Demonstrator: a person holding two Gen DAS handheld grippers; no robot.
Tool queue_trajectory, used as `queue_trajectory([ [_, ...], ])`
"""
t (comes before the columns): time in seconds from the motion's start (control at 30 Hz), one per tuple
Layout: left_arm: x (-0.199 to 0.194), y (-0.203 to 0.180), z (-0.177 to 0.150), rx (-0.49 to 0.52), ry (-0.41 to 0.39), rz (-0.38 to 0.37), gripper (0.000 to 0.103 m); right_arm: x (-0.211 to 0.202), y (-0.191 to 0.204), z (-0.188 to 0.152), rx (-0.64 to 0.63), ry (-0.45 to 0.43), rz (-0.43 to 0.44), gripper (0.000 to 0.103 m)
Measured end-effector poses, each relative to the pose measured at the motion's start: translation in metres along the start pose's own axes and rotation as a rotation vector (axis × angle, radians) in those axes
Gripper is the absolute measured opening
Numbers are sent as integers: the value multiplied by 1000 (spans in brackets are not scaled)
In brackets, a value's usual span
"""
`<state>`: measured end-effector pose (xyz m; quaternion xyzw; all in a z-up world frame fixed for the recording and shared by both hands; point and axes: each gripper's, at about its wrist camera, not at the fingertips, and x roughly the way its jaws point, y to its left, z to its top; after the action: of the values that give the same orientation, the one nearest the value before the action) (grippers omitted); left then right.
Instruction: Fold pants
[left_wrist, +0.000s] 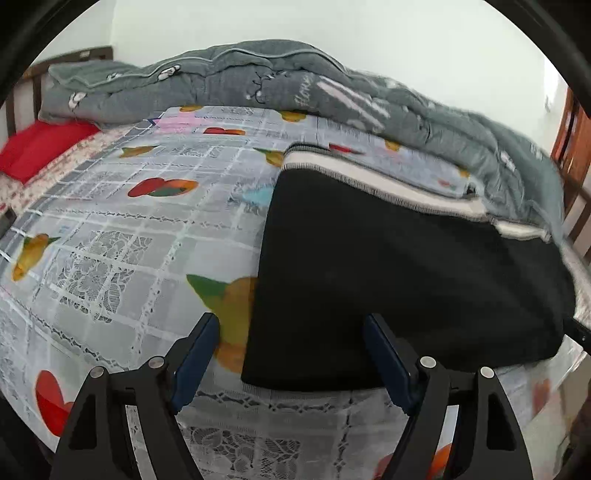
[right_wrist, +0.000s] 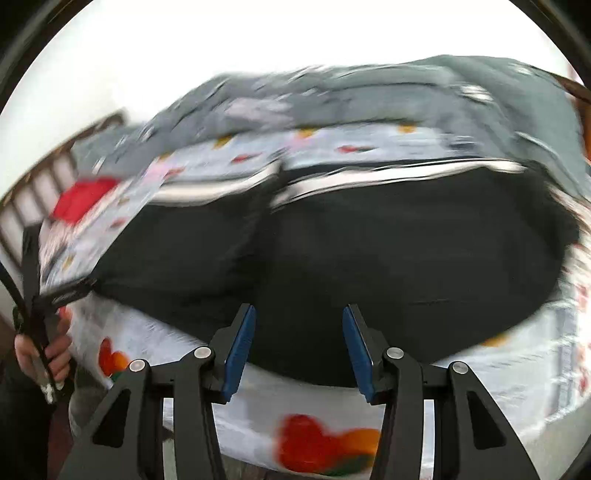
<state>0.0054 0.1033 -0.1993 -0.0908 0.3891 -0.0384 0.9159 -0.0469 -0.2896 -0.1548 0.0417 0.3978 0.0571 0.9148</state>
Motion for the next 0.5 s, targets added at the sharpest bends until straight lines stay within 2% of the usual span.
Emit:
queue_trajectory([
  [0.07, -4, 1, 6, -17, -14, -4, 78, -16, -33, 4, 50, -45, -91, 50],
  [0.13, -6, -2, 12, -12, -22, -2, 78, -34, -76, 9, 118, -93, -214, 59],
  [0.23, -6, -12, 22, 9, -25, -3, 78, -42, -130, 12, 217, -121, -289, 65],
  [0.4, 3, -21, 37, -4, 0, 12, 78, -26, -207, 18, 394, -136, -267, 65],
  [0.5, 16, -15, 42, -54, 58, 6, 78, -1, -231, 27, 467, -125, -174, 65],
])
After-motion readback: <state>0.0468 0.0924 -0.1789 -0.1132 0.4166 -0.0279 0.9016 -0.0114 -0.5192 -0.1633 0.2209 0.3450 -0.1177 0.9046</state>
